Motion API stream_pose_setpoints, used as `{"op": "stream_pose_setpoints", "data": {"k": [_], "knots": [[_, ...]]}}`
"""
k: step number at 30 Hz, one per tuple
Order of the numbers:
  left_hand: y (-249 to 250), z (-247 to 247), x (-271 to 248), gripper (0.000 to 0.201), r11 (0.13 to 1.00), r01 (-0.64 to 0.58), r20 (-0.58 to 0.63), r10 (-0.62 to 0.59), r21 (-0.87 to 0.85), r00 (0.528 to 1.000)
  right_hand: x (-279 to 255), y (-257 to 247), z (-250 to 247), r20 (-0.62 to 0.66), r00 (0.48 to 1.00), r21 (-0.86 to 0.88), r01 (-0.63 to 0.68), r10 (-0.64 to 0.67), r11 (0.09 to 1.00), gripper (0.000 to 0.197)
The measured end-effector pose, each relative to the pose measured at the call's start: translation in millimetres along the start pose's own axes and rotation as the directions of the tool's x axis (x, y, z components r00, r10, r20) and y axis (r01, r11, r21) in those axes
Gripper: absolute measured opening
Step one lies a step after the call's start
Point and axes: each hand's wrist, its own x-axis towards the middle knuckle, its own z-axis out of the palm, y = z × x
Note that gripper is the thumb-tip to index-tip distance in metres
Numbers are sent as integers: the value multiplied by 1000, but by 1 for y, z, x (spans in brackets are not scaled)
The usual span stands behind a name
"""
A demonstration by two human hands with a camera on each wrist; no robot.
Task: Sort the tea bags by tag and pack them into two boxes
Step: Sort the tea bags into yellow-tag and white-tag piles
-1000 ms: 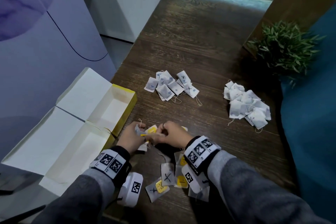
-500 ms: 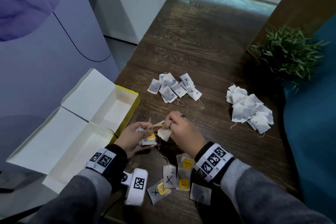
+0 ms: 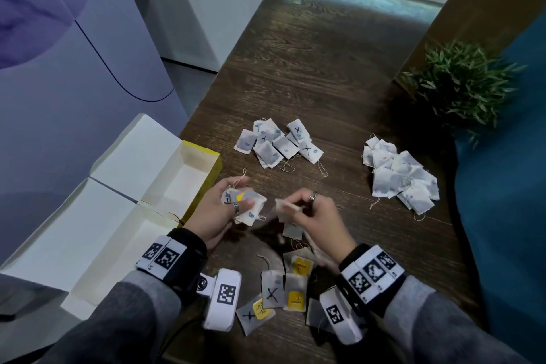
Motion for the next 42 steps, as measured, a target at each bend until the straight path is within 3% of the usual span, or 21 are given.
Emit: {"op": "stream_pose_setpoints", "data": {"k": [3, 5, 7, 10, 14, 19, 23, 25, 29, 31, 32, 33, 34, 35, 36, 40, 42], "knots": [[0, 7, 3, 35, 1000, -6, 24, 7, -28, 1000, 5, -6, -5, 75, 970, 182, -243, 233, 953, 8], [1, 16, 5, 32, 999, 2, 71, 2, -50, 997, 7, -7, -4, 171, 920, 321, -389, 352, 863, 16], [2, 29, 8, 32, 998, -15, 117, 22, -59, 993, 6, -10, -5, 241, 893, 447, -449, 379, 774, 15], [3, 55, 17, 33, 996, -76, 148, 83, -54, 986, 5, -12, -12, 211, 911, 567, -410, 355, 715, 10], [4, 103, 37, 26, 992, -104, 140, 113, -75, 984, 7, -3, -32, 34, 928, 648, -302, 370, 699, 16], [0, 169, 58, 27, 999, -29, 258, 24, 16, 966, 8, 13, -75, -150, 895, 668, -222, 421, 710, 12], [1, 191, 72, 39, 979, 2, 416, -88, 203, 905, 7, 30, -121, -342, 827, 598, -174, 446, 782, 9], [4, 190, 79, 44, 951, 13, 343, -125, 310, 931, 5, 40, -142, -391, 802, 567, -176, 451, 805, 9], [-2, 171, 92, 33, 899, 52, 234, -168, 434, 958, 3, 59, -163, -422, 785, 503, -214, 454, 837, 7], [-8, 154, 96, 32, 806, -12, 213, -141, 592, 967, 6, 63, -163, -392, 805, 481, -233, 445, 845, 6], [-9, 144, 96, 33, 672, -78, 215, -123, 737, 969, 9, 63, -161, -359, 826, 463, -245, 433, 852, 5], [-9, 133, 98, 36, 471, -137, 214, -114, 872, 970, 13, 62, -157, -323, 849, 435, -260, 419, 862, 5], [-9, 122, 97, 41, 256, -166, 200, -111, 952, 973, 21, 60, -152, -286, 866, 398, -281, 409, 873, 4], [-9, 112, 94, 47, 96, -173, 183, -109, 980, 977, 29, 55, -146, -245, 884, 357, -300, 398, 885, 2], [-11, 103, 92, 53, 19, -168, 169, -125, 986, 978, 41, 52, -140, -201, 899, 308, -320, 390, 896, 3], [-18, 77, 77, 72, 97, -191, 210, -254, 977, 944, 100, 45, -108, -8, 930, -2, -367, 367, 930, 14], [-19, 71, 71, 79, 113, -231, 253, -247, 966, 935, 127, 44, -89, 73, 920, -103, -377, 385, 921, 13]]}}
